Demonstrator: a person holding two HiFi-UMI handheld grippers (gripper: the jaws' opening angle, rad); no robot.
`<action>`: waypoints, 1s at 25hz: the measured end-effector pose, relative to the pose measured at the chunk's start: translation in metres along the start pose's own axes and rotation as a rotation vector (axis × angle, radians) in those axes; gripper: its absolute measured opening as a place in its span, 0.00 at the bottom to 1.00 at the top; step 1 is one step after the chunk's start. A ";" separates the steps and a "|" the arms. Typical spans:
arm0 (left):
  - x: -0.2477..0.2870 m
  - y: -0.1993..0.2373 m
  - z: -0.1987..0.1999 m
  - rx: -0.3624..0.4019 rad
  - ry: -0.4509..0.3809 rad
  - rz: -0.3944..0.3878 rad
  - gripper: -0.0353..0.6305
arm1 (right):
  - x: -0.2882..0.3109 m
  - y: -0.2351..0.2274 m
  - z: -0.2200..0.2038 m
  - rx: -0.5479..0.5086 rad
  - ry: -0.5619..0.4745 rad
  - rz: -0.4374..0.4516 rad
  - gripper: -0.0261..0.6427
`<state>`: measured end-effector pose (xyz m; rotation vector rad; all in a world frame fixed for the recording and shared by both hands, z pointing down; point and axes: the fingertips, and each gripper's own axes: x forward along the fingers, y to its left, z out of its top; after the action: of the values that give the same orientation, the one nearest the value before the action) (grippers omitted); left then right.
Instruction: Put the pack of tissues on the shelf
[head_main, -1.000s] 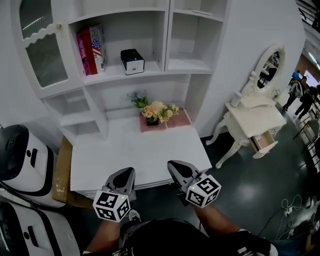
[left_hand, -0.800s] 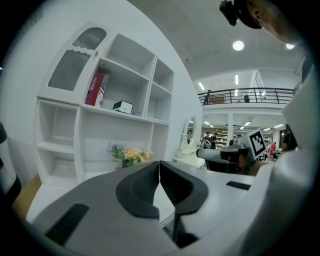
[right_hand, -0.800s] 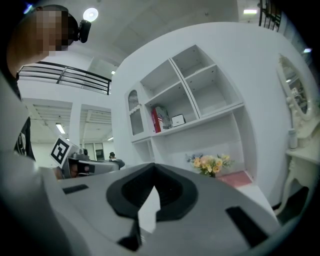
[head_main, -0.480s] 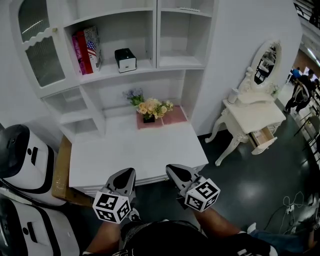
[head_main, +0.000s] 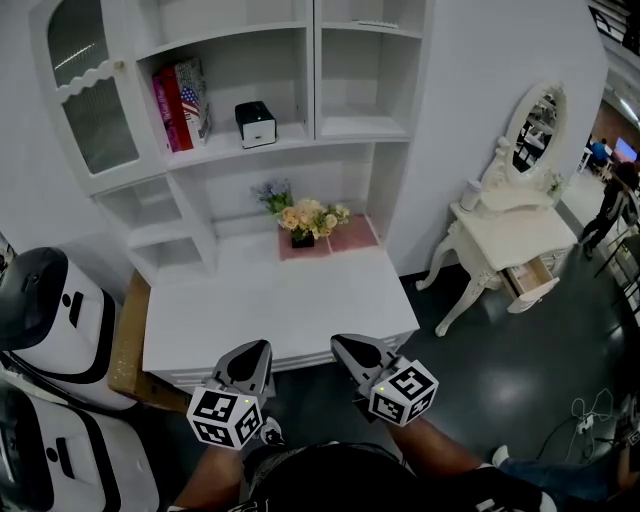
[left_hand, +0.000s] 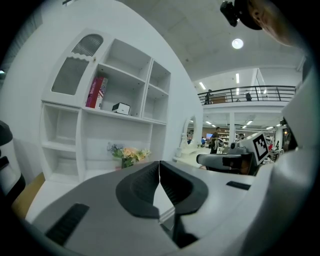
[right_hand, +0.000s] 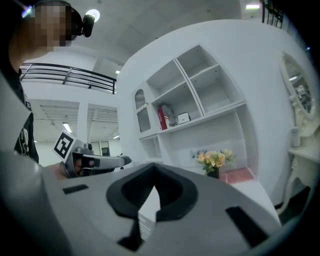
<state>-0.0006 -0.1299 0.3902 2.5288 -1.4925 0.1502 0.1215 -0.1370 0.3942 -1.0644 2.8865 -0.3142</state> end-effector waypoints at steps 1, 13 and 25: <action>-0.001 0.000 0.000 0.001 -0.001 0.002 0.08 | 0.000 0.000 0.000 -0.002 -0.001 0.002 0.05; -0.002 0.000 0.007 0.007 -0.018 0.007 0.08 | 0.003 0.001 0.003 -0.009 -0.001 0.012 0.05; -0.001 0.004 0.010 0.004 -0.023 0.016 0.08 | 0.009 0.002 0.003 -0.010 0.005 0.024 0.05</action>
<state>-0.0051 -0.1335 0.3805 2.5307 -1.5233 0.1269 0.1140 -0.1423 0.3910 -1.0306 2.9063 -0.3015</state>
